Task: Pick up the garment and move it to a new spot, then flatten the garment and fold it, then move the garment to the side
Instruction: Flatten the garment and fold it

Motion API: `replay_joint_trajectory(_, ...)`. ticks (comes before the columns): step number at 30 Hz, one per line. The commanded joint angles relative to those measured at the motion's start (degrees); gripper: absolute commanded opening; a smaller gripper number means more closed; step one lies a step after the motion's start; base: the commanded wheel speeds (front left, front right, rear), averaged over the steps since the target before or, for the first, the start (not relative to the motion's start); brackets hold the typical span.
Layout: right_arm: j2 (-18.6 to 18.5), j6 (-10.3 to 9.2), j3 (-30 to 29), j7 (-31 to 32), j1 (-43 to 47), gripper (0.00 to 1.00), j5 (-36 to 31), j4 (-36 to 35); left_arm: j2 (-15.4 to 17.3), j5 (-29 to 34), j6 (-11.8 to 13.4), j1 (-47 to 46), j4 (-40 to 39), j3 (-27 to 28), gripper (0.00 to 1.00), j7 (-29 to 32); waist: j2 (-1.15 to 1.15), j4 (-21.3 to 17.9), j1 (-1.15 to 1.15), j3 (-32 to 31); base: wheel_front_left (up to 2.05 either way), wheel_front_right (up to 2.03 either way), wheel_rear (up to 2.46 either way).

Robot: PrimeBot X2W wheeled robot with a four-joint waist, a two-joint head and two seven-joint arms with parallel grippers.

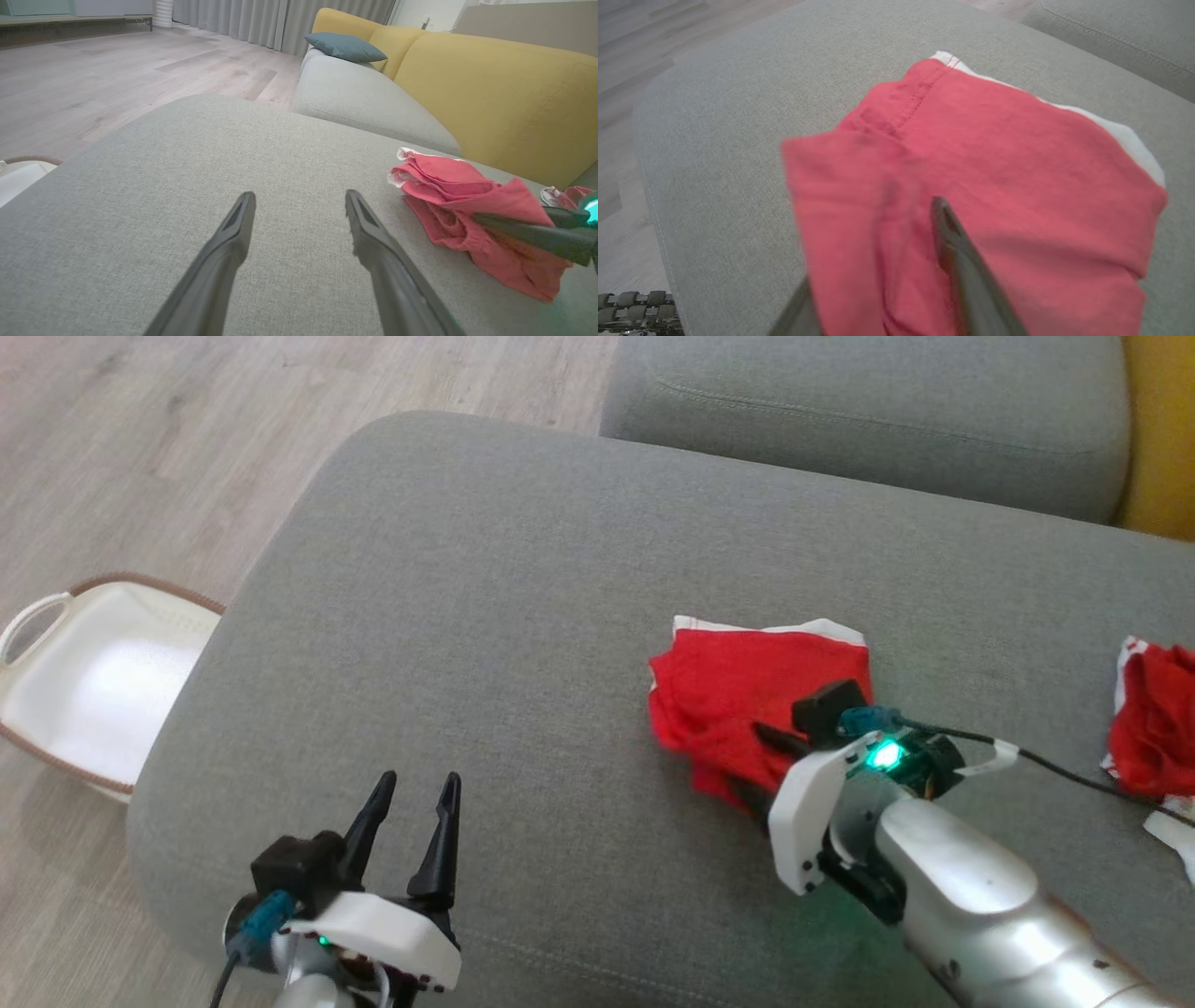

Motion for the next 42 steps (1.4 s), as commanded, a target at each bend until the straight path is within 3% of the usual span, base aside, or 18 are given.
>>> replay_joint_trajectory(1, 0.7, -0.05, 0.8, -0.9, -1.4, 1.00, 0.9, -1.5, 0.3, -0.3, 0.4, -2.6, -1.8, 2.0, 1.00, -0.7, 0.00, -0.6, 0.00, -0.2, 0.00, 0.00, 0.00)
replay_joint_trajectory(5, 1.0, -0.05, 2.7, 0.0, -0.2, 1.00, 4.8, -4.4, 0.3, 0.4, 0.3, -2.6, -1.8, 3.2, 1.00, -0.7, 0.00, -2.7, 0.00, -1.1, 0.00, 0.00, 0.00)
replay_joint_trajectory(10, -1.3, -0.05, 3.5, 0.8, 0.4, 1.00, 9.5, -9.9, 0.3, 1.4, -0.2, -3.1, -2.3, 4.9, 1.00, -0.7, 0.00, -5.9, 0.00, -2.2, 0.00, 0.00, 0.00)
replay_joint_trajectory(16, -4.4, -0.05, -1.9, -1.6, 1.4, 1.00, 11.2, -14.7, 0.3, 2.3, -0.6, -3.8, -3.5, 6.9, 1.00, -0.7, 0.00, -9.7, 0.00, -3.4, 0.00, 0.00, 0.00)
replay_joint_trajectory(23, -4.7, -0.05, -16.8, -9.8, 3.8, 1.00, 0.2, -16.0, 0.3, 1.5, -0.6, -4.7, -7.9, 9.9, 1.00, -0.7, 0.00, -14.1, 0.00, -3.2, 0.00, 0.00, 0.00)
replay_joint_trajectory(27, -1.4, -0.05, -26.6, -13.7, 8.2, 1.00, -8.4, -18.6, 0.3, 0.9, -0.2, -4.9, -10.8, 10.9, 1.00, -0.7, 0.00, -16.4, 0.00, -2.7, 0.00, 0.00, 0.00)
replay_joint_trajectory(32, 5.5, -0.05, -37.4, -16.2, 15.7, 1.00, -19.6, -24.1, 0.3, 0.4, 0.2, -4.0, -13.5, 11.2, 1.00, -0.7, 0.00, -18.7, 0.00, -2.2, 0.00, 0.00, 0.00)
replay_joint_trajectory(37, 8.9, -0.05, -42.9, -16.8, 22.6, 1.00, -25.7, -29.0, 0.3, 0.4, 0.5, -1.8, -13.9, 11.0, 1.00, -0.7, 0.00, -20.1, 0.00, -1.9, 0.00, 0.00, 0.00)
replay_joint_trajectory(42, 9.2, -0.05, -43.3, -16.6, 25.4, 1.00, -25.4, -31.5, 0.3, 1.0, 0.6, -0.5, -13.3, 10.4, 1.00, -0.7, 0.00, -20.5, 0.00, -1.7, 0.00, 0.00, 0.00)
